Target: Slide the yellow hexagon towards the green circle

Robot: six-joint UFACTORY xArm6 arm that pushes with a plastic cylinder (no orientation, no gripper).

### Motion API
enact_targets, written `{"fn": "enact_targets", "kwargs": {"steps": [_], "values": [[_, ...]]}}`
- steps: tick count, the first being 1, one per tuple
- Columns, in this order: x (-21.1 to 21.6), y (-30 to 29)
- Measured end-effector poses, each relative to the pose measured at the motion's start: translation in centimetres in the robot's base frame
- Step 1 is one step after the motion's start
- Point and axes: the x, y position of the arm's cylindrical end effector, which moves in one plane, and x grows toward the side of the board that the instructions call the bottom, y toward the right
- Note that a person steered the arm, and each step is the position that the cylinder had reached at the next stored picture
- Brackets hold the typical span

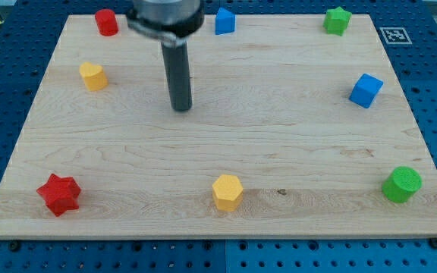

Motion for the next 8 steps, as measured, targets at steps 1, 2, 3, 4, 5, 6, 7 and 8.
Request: {"fn": "enact_targets", "kwargs": {"steps": [1,2,3,4,5,6,7,8], "values": [[7.3,0.0],[9.6,0.0],[11.9,0.8],[13.6,2.2],[13.6,2.3],[13.6,6.4],[13.2,12.5],[11.6,17.6]]}}
